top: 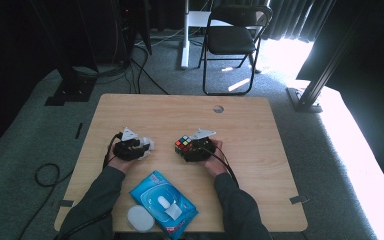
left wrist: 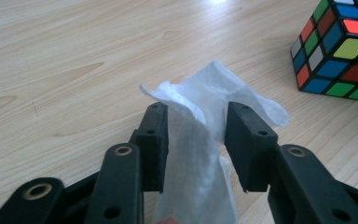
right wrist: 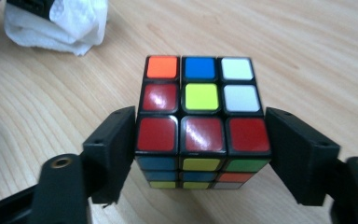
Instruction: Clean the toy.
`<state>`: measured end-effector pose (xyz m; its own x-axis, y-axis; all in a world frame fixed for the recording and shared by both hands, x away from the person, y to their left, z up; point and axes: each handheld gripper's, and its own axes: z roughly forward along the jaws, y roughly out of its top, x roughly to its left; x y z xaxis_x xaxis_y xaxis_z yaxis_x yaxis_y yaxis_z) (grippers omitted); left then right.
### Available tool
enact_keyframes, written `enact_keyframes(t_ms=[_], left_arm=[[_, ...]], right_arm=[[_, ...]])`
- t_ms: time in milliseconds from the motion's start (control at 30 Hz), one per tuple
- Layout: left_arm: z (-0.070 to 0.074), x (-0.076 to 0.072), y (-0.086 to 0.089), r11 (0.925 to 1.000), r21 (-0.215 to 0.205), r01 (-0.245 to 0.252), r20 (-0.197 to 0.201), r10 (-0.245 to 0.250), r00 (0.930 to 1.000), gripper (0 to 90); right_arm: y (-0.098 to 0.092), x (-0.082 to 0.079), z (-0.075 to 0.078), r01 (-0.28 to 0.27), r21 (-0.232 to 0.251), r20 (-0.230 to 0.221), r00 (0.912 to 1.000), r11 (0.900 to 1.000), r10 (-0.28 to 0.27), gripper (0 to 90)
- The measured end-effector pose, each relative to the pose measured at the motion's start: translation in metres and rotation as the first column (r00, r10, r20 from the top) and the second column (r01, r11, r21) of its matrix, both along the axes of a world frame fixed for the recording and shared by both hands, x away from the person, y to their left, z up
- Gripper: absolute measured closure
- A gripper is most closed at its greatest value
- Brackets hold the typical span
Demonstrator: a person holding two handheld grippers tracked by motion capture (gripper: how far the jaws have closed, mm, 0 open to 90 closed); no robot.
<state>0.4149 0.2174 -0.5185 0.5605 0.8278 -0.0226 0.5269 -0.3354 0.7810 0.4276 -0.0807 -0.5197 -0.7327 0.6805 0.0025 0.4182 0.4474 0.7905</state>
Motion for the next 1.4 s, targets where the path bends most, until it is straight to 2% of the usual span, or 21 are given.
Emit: enact_keyframes(t_ms=[167, 233, 333, 400, 533, 667, 800, 900, 967, 1000, 1033, 1067, 1200, 1400], left_arm=[[0.007, -0.002, 0.003, 0.9992, -0.039, -0.001, 0.025, 0.002, 0.9997, 54.7], [0.010, -0.003, 0.004, 0.9991, -0.043, -0.001, 0.033, 0.003, 0.9995, 52.5], [0.017, -0.005, 0.009, 0.9975, -0.070, -0.007, 0.053, 0.011, 0.9985, 52.1], [0.019, -0.006, 0.010, 0.9974, -0.071, -0.010, 0.056, 0.014, 0.9983, 52.1], [0.024, -0.007, 0.016, 0.9957, -0.089, -0.024, 0.074, 0.031, 0.9968, 52.1], [0.027, -0.008, 0.024, 0.9928, -0.111, -0.046, 0.079, 0.055, 0.9954, 52.0], [0.028, -0.009, 0.030, 0.9914, -0.114, -0.065, 0.079, 0.074, 0.9941, 52.5], [0.026, -0.010, 0.033, 0.9911, -0.111, -0.073, 0.075, 0.081, 0.9938, 56.6], [0.025, -0.011, 0.034, 0.9910, -0.110, -0.077, 0.072, 0.085, 0.9938, 61.0], [0.025, -0.011, 0.035, 0.9903, -0.115, -0.078, 0.067, 0.086, 0.9940, 66.4], [0.024, -0.011, 0.036, 0.9897, -0.117, -0.083, 0.065, 0.091, 0.9937, 66.4], [0.024, -0.011, 0.036, 0.9895, -0.116, -0.086, 0.064, 0.094, 0.9935, 68.7], [0.024, -0.011, 0.038, 0.9879, -0.122, -0.095, 0.065, 0.104, 0.9925, 69.6], [0.021, -0.013, 0.042, 0.9848, -0.133, -0.111, 0.060, 0.120, 0.9909, 69.0]], right_arm=[[-0.002, -0.003, 0.006, -0.005, 0.025, 0.019, 0.9998, 1.000, 0.005, 22.7], [-0.003, -0.007, 0.014, -0.012, 0.062, 0.045, 0.9989, 0.998, 0.009, 22.8], [-0.005, -0.009, 0.021, -0.013, 0.087, 0.066, 0.9978, 0.996, 0.008, 23.7], [-0.006, -0.010, 0.023, -0.010, 0.089, 0.071, 0.9974, 0.996, 0.004, 24.2], [-0.014, -0.009, 0.024, 0.022, 0.096, 0.088, 0.9957, 0.995, -0.031, 30.7], [-0.026, -0.010, 0.023, 0.055, 0.128, 0.099, 0.9928, 0.990, -0.068, 37.5], [-0.035, -0.009, 0.019, 0.094, 0.127, 0.101, 0.9890, 0.987, -0.107, 44.6], [-0.041, -0.008, 0.015, 0.128, 0.130, 0.103, 0.9845, 0.983, -0.142, 50.0], [-0.044, -0.008, 0.013, 0.152, 0.133, 0.100, 0.9810, 0.979, -0.166, 53.4], [-0.047, -0.008, 0.009, 0.177, 0.121, 0.098, 0.9770, 0.977, -0.190, 56.8], [-0.047, -0.008, 0.009, 0.177, 0.121, 0.098, 0.9770, 0.977, -0.190, 56.8], [-0.051, -0.007, 0.005, 0.211, 0.108, 0.090, 0.9712, 0.972, -0.221, 58.7], [-0.056, -0.005, -0.001, 0.250, 0.094, 0.066, 0.9642, 0.964, -0.257, 62.0], [-0.058, -0.005, -0.004, 0.259, 0.091, 0.063, 0.9622, 0.962, -0.265, 62.2]])
